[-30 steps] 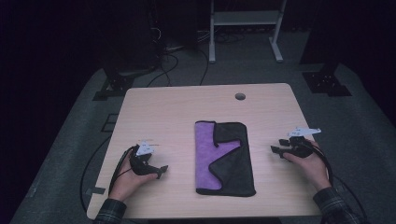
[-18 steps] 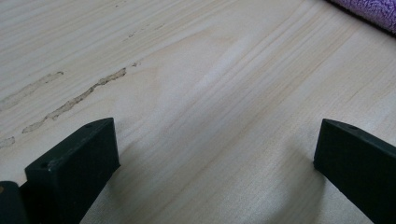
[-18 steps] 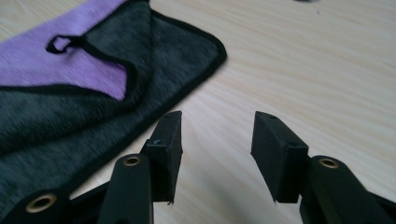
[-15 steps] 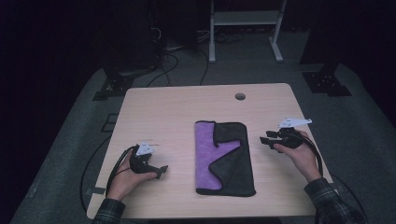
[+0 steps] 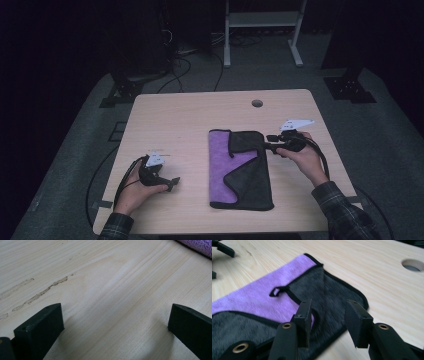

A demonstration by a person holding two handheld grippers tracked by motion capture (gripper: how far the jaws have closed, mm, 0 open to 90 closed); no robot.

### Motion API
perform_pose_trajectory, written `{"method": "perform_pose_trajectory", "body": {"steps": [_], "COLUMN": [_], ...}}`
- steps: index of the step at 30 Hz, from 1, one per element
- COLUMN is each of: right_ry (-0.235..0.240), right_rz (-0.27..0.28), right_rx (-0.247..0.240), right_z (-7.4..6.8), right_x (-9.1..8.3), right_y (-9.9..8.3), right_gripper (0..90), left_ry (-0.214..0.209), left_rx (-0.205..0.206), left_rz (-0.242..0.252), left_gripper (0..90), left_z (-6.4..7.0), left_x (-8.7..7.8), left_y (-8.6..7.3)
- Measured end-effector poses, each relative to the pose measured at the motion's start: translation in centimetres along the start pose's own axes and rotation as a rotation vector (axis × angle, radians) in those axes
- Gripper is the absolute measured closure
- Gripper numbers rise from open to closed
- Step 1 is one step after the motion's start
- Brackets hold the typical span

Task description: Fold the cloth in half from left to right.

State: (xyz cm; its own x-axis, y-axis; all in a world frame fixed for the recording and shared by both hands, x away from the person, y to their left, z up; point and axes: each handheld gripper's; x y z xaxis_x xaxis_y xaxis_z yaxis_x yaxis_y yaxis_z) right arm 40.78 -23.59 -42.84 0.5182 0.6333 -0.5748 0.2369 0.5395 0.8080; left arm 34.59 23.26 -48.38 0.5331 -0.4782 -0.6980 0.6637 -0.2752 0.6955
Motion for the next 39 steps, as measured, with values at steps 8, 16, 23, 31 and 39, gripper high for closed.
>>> {"method": "perform_pose_trajectory", "body": {"steps": [8, 16, 23, 31, 39], "right_ry": [0.037, 0.087, 0.140, 0.169, 0.146], "right_rz": [0.026, 0.031, 0.009, -0.023, -0.103], "right_rx": [-0.028, -0.058, -0.083, -0.107, -0.151], "right_z": [-0.7, -1.8, -3.4, -4.8, -5.7], "right_x": [2.1, 4.5, 6.3, 8.0, 9.6], "right_y": [2.3, 3.9, 4.0, 3.7, 3.3], "right_gripper": [56.1, 56.0, 54.3, 53.5, 79.7], "left_ry": [0.000, 0.000, 0.001, 0.002, 0.003], "left_rx": [0.001, 0.000, 0.000, -0.003, -0.003], "left_rz": [0.000, 0.000, 0.000, 0.001, 0.001], "left_gripper": [0.0, 0.0, 0.0, 0.0, 0.0], "left_z": [0.0, 0.0, 0.0, 0.0, 0.0], "left_x": [0.0, 0.0, 0.0, 0.0, 0.0], "left_y": [0.0, 0.0, 0.0, 0.0, 0.0]}}
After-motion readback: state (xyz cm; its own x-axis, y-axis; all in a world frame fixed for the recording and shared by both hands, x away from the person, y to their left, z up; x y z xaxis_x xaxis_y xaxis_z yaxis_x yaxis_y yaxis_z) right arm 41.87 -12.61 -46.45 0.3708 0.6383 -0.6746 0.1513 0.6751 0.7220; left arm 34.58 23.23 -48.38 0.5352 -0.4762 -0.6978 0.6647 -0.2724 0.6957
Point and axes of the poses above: each handheld gripper's, and its own axes: x roughly forward along the jaws, y roughly out of its top, z roughly to its right, and after that the axes turned 15 degrees about -x, right-handed
